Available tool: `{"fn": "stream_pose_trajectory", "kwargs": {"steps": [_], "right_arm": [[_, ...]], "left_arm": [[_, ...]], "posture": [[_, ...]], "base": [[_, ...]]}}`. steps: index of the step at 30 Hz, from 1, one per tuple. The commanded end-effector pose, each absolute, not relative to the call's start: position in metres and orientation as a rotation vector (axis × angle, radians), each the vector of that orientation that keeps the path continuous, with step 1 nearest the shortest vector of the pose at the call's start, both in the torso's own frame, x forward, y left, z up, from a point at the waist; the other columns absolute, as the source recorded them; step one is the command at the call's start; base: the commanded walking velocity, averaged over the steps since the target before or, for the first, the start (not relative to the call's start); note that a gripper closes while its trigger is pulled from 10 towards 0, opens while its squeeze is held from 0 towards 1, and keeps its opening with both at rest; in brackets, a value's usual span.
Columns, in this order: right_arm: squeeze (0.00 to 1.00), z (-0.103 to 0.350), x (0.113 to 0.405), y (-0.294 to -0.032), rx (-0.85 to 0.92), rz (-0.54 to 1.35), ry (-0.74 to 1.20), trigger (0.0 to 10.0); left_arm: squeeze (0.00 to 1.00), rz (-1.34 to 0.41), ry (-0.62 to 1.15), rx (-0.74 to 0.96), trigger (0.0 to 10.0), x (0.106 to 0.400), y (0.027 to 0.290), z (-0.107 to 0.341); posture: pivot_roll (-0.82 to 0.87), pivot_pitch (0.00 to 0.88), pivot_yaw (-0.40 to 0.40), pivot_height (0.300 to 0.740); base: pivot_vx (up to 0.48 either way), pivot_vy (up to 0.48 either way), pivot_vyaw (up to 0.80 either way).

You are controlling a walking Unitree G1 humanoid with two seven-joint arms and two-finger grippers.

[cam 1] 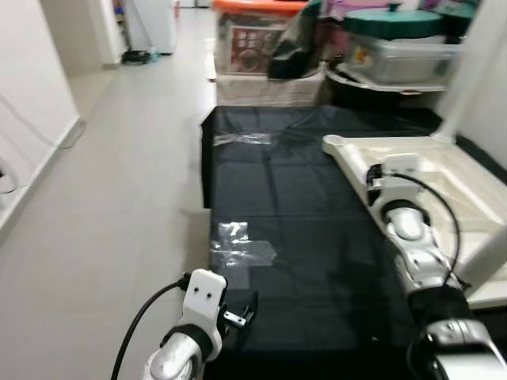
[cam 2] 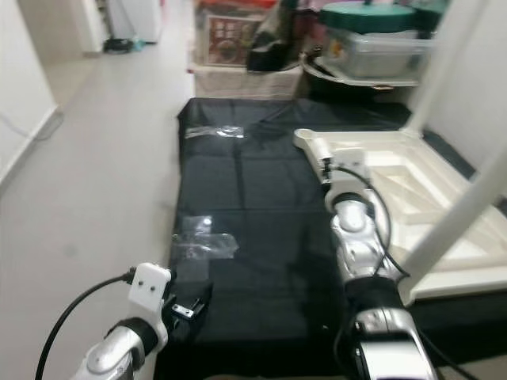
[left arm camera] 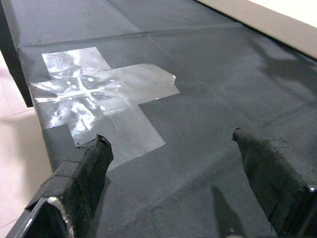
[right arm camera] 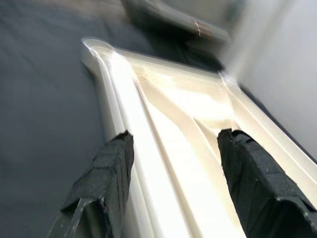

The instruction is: Building children table

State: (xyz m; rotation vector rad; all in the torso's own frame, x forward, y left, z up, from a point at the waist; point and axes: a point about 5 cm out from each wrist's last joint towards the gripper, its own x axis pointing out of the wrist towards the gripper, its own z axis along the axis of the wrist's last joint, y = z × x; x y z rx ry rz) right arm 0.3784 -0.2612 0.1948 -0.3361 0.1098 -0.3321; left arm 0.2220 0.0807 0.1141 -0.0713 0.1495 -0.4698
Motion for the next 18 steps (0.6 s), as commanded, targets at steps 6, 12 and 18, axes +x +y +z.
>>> {"fn": "stream_pose_trajectory", "kwargs": {"steps": [6,12,18], "right_arm": [[0.0,0.168,0.379,-0.274,-0.261,-0.222,0.409,10.0],[0.0,0.159,0.381,-0.268,-0.18,-0.178,0.497,10.0],[0.0,0.157,0.381,-0.268,-0.192,-0.154,0.53,10.0]], "left_arm": [[0.0,-0.48,0.166,-0.087,10.0,0.215,0.077,0.117],[0.0,-0.484,0.168,-0.091,10.0,0.212,0.075,0.12],[0.0,-0.486,0.169,-0.091,10.0,0.21,0.074,0.121]], "posture": [[0.08,0.187,-0.093,0.74],[0.08,0.209,-0.101,0.74],[0.08,0.215,-0.107,0.74]], "base": [[0.0,0.0,0.0],[0.0,0.0,0.0],[0.0,0.0,0.0]]}}
